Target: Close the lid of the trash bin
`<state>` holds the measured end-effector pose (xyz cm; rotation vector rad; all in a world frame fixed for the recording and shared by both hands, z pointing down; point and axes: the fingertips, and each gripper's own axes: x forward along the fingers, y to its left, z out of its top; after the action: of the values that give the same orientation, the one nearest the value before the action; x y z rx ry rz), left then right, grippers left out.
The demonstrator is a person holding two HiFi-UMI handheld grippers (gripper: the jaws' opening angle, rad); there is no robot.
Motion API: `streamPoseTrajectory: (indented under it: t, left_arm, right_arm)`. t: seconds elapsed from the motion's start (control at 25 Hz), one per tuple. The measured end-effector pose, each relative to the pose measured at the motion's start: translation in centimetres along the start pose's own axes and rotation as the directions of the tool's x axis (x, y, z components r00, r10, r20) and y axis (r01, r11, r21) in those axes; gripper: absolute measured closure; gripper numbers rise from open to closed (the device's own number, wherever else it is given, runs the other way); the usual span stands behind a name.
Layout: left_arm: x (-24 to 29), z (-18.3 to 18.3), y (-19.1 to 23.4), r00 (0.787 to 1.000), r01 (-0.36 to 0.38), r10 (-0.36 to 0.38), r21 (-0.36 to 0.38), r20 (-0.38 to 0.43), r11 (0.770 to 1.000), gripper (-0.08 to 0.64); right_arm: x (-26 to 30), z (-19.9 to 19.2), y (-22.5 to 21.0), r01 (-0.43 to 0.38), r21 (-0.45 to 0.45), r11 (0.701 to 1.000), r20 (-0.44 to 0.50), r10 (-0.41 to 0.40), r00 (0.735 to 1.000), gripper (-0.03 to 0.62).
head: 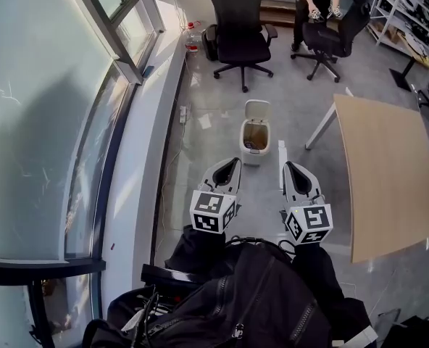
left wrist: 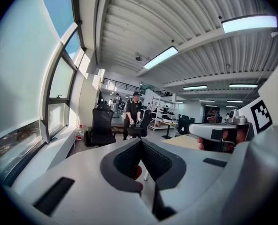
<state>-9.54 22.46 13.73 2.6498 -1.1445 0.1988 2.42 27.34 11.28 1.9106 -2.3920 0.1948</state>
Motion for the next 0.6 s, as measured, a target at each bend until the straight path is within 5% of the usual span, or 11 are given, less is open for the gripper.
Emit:
streamPoseTrajectory:
  t: [0.6]
  left_arm:
    - [-0.4, -2.6, 3.0, 0.999, -0.012, 0.010, -0.058, -0.034, 0.998, 0.558]
  right_arm:
    - [1.0, -2.2, 0.9, 0.042, 0.016, 0.999, -0.053, -0.041, 0.998, 0.589]
